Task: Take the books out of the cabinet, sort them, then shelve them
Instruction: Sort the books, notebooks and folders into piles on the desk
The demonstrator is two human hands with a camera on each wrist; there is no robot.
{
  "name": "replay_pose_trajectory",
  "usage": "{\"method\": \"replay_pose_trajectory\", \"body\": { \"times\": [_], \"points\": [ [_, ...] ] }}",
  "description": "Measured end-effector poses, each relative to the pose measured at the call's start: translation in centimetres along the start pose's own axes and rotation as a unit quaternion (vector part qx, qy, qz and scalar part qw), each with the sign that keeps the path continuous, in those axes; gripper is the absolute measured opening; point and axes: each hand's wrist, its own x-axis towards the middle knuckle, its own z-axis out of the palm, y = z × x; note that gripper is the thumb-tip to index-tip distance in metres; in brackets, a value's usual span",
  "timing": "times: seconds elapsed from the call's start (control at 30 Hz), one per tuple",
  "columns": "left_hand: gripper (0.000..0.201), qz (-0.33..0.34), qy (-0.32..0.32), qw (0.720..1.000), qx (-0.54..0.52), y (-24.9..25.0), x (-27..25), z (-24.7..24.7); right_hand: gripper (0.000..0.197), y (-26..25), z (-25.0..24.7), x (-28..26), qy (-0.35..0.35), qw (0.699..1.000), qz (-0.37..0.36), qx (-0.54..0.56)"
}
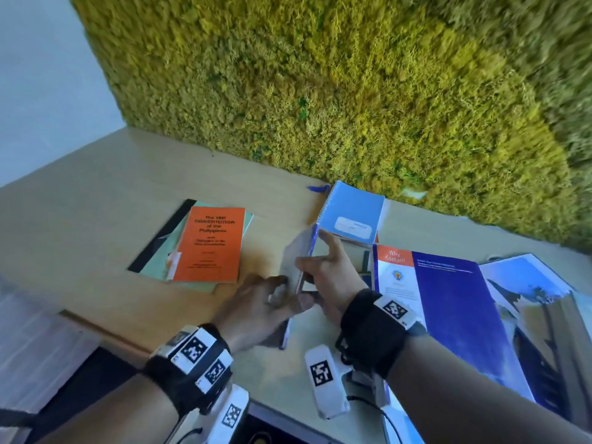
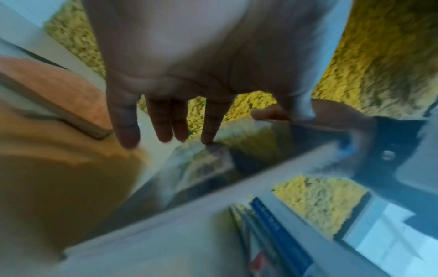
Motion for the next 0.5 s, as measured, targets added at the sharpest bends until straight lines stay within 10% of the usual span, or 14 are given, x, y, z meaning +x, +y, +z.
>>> {"method": "replay_pose_trajectory", "body": {
  "times": [0.1,0.27,0.4,0.5],
  "points": [
    [0.027,0.004,-0.028,0.988,-0.151,1.2,1.5,-1.2,0.054,-1.6,0.3,0.4,-0.037,0.999,-0.038,-0.015],
    [0.042,-0.052,0.056,0.920,-0.384,0.4,4.4,-3.2,0.028,-2.0,-1.5,1.8,0.048,0.973,-0.087,-0.210],
    [0.045,-0.049,0.037,0.870,-0.489,1.5,9.5,-4.8,0.048,-1.5,-3.6,3.2,0.098,0.949,-0.095,-0.284],
    [0.041,-0.044,0.024,0.909,-0.414,2.3,15.1,-5.0,0.040,-2.6,-5.8,5.2,0.114,0.965,-0.097,-0.215]
  ]
}}
